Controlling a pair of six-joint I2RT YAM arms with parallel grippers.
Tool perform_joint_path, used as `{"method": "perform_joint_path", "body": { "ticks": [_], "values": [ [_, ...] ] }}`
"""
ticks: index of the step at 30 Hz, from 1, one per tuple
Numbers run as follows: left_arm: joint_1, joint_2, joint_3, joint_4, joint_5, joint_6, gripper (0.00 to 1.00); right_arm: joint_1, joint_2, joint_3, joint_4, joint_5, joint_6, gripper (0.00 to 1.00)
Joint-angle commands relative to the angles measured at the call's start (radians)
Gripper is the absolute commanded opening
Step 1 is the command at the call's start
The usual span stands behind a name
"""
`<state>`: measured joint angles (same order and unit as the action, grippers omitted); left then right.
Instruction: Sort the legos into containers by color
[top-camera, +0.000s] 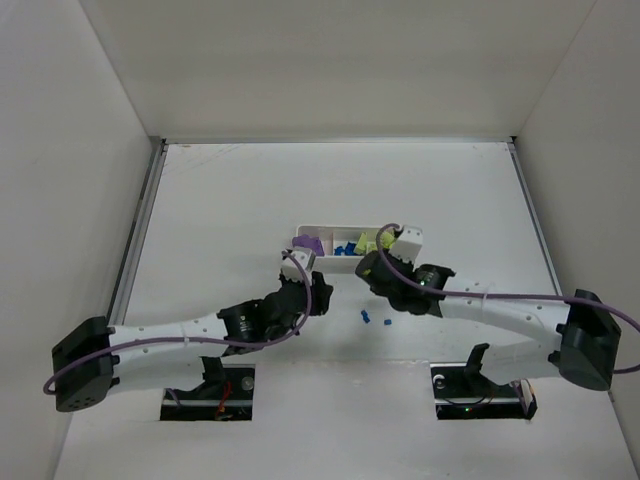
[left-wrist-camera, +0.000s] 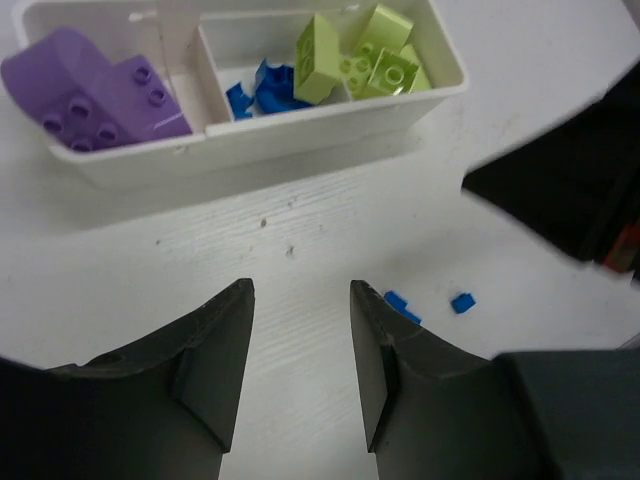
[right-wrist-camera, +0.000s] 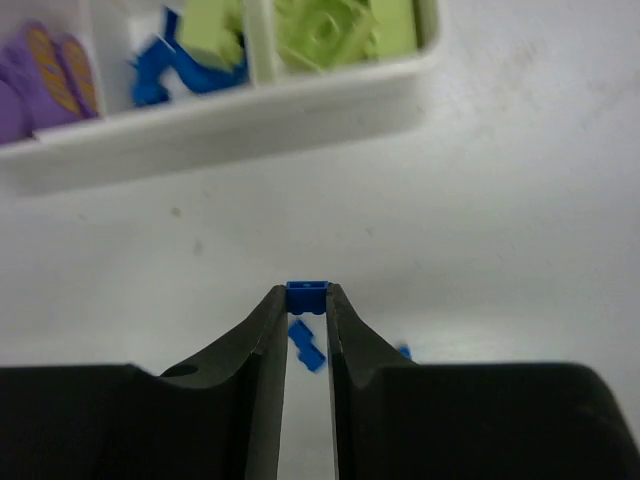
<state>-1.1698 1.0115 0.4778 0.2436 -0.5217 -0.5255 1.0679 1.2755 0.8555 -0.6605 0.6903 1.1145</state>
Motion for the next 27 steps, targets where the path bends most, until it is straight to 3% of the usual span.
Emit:
{"method": "perform_joint_path", "body": {
  "ticks": [1,6,13,18,21,25,27],
  "values": [
    [-0.052,-0.063,-0.083,-0.020,-0.138,-0.094,0.40,-0.108,0.021,0.048,0.289,-0.035,-0.284,0.19],
    [-0.141,-0.050,-0.096,-0.090,-0.190,-0.206,0.41,-0.239,0.168,0.134,0.499,-0.222,-0.419,0.19],
    [-0.319,0.191,0.024,-0.096,-0.299,-0.289,0.41,-0.242,0.384,0.290,0.556,-0.249,-0.498,0.20],
    [-0.373,0.311,0.093,-0.096,-0.330,-0.329,0.41,-0.242,0.453,0.318,0.576,-0.247,-0.495,0.21],
    [-0.376,0.328,0.107,-0.096,-0.331,-0.334,0.41,-0.243,0.476,0.329,0.572,-0.239,-0.490,0.27],
    [-0.365,0.317,0.099,-0.096,-0.331,-0.337,0.41,-0.243,0.463,0.306,0.573,-0.235,-0.482,0.48],
    [-0.356,0.300,0.085,-0.096,-0.334,-0.344,0.41,-0.243,0.437,0.283,0.578,-0.233,-0.482,0.49]
  ]
}}
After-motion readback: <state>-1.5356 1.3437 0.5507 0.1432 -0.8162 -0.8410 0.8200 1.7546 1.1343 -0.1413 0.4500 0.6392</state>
